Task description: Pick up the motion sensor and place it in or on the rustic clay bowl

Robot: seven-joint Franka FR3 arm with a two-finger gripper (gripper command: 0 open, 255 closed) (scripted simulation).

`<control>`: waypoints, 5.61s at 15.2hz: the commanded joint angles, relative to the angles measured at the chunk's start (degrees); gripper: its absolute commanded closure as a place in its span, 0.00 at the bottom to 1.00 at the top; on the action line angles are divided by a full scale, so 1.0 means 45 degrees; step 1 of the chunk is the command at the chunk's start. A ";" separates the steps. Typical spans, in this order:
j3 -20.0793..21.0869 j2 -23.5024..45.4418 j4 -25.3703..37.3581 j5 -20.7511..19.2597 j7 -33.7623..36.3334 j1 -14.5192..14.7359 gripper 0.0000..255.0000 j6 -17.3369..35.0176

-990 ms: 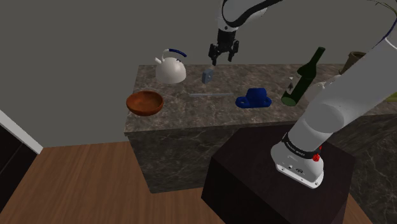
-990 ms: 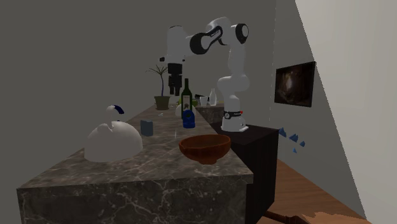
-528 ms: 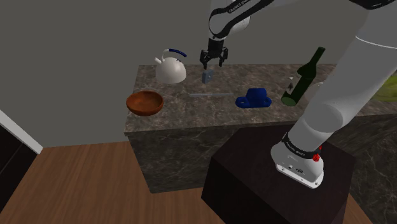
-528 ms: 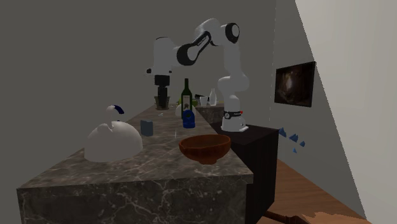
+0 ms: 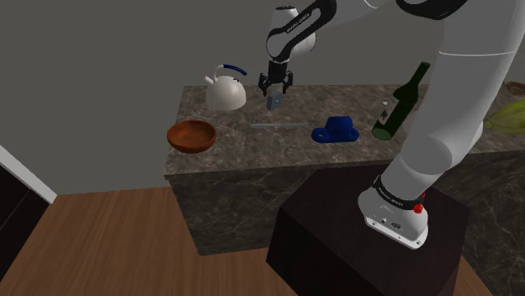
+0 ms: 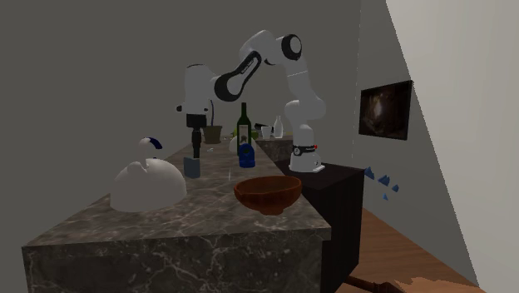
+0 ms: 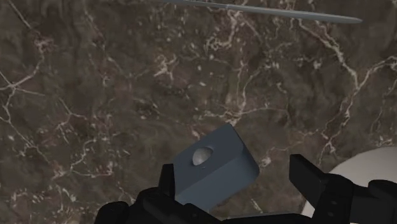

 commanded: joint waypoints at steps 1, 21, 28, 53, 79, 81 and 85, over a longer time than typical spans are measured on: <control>-0.0012 0.0260 -0.0027 -0.0006 0.0023 -0.0006 0.00 0.0296; -0.0030 0.0826 -0.0086 -0.0027 0.0026 -0.0021 1.00 0.0922; -0.0014 0.0236 0.0023 -0.0001 0.0002 -0.0020 1.00 0.0223; 0.0131 -0.1800 0.1511 0.0074 0.0149 0.0148 1.00 -0.3308; 0.2701 0.1010 0.5852 -0.1110 0.7591 0.4854 1.00 -0.5245; 0.2808 0.1564 0.6704 -0.1258 0.8081 0.5282 1.00 -0.5586; 0.2952 0.2870 0.8770 -0.1565 0.8978 0.6210 1.00 -0.6425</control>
